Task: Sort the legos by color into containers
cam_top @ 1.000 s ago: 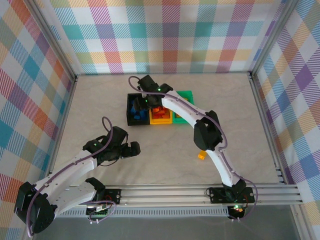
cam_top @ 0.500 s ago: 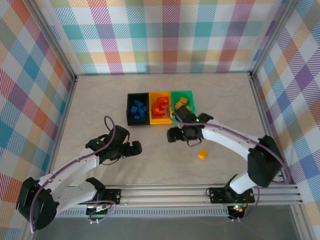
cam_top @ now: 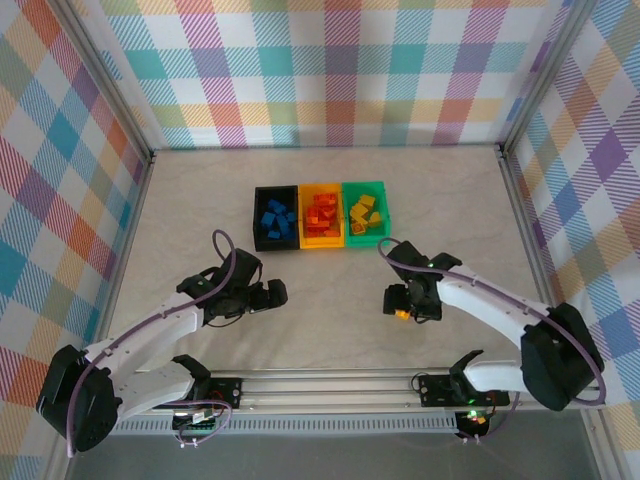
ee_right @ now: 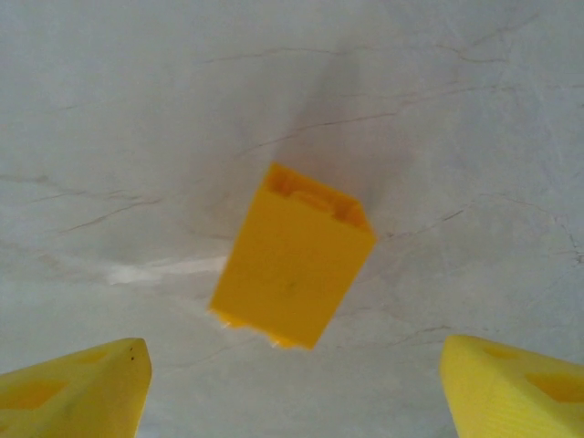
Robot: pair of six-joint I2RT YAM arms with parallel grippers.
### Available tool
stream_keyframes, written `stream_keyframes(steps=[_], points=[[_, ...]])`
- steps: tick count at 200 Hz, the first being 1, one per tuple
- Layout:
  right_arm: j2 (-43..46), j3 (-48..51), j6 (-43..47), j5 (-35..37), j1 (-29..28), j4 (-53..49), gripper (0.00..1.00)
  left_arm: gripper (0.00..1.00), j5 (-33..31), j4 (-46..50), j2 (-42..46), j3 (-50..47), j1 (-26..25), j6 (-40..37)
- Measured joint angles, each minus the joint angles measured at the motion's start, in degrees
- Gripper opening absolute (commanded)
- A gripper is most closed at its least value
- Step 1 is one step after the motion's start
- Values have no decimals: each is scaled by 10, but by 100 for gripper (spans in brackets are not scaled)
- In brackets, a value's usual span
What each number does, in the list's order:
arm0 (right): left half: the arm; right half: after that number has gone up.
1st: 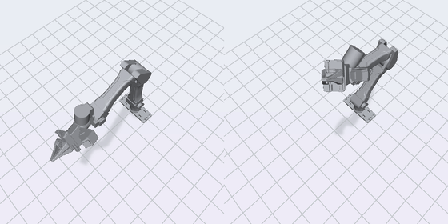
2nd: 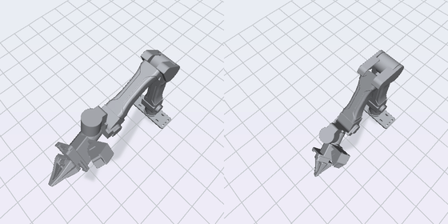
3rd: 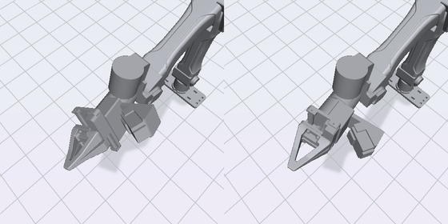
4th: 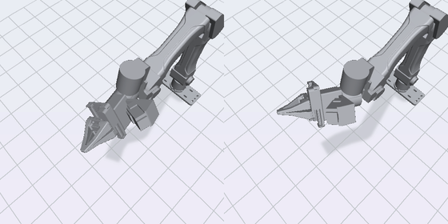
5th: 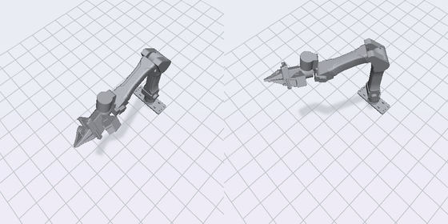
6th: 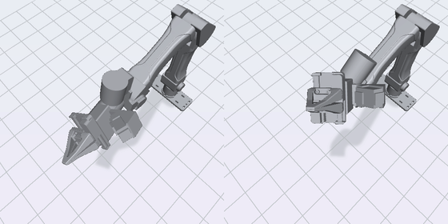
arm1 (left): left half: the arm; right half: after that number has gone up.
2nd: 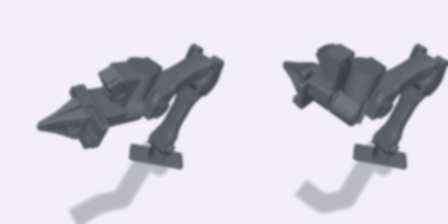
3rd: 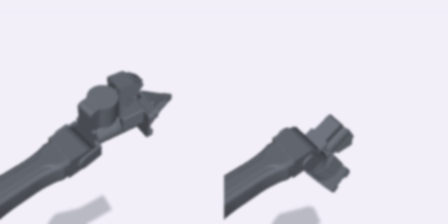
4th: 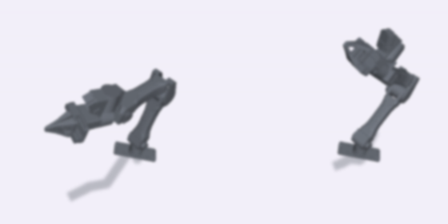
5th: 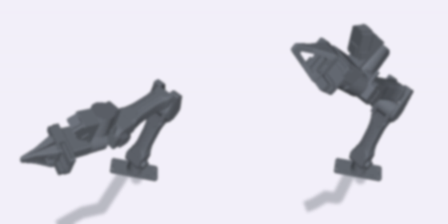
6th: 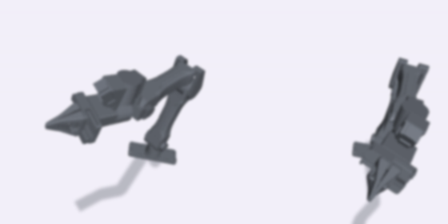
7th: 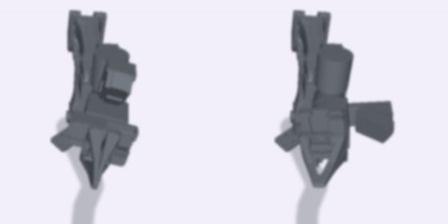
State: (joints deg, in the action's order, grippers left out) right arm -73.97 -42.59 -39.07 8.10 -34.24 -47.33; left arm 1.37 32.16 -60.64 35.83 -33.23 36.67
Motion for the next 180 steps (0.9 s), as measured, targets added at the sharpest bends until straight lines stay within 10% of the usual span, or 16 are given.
stream_keyframes(steps=[130, 180], points=[[-63, 11, 24, -34, 42, 92, 35, 100, 7, -13, -13, 0, 0, 2], [-32, -54, 62, -43, 42, 67, 33, 100, 7, -13, -16, 0, 0, 5]])
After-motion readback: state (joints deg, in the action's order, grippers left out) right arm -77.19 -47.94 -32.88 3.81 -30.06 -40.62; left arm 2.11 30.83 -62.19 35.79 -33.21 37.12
